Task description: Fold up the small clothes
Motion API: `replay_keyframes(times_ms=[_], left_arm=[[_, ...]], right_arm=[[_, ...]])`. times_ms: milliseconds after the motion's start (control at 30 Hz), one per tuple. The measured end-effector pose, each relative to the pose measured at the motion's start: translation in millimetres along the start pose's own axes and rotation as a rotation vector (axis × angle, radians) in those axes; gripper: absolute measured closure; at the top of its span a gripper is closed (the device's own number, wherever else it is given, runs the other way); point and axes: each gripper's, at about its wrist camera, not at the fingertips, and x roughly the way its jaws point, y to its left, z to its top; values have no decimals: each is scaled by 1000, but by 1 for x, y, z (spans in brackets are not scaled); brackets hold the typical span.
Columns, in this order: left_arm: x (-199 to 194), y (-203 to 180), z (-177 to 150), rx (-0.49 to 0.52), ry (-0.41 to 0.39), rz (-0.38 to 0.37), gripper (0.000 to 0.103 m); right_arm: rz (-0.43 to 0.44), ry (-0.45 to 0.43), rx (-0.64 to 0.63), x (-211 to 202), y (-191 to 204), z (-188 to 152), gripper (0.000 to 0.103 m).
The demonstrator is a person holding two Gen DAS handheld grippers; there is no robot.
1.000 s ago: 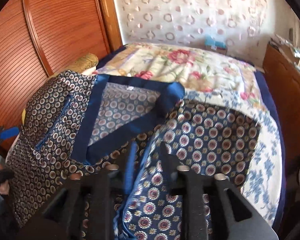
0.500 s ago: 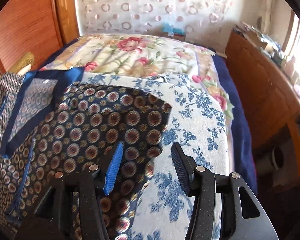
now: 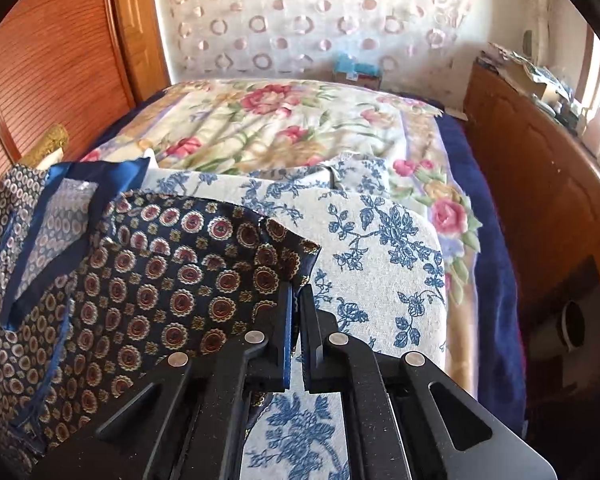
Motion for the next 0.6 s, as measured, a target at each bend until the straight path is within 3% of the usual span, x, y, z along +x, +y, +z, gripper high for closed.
replay_keyframes(times_ms=[233, 400, 600], left_arm=[[10, 28, 3, -37, 25, -17, 7], [20, 41, 3, -48, 58, -23, 29], [31, 49, 4, -93, 97, -38, 36]], right_arm=[[-2, 1, -21, 5, 6, -4, 101], [2, -20, -21, 5, 4, -7, 97], [16, -18, 0, 5, -3, -8, 93]])
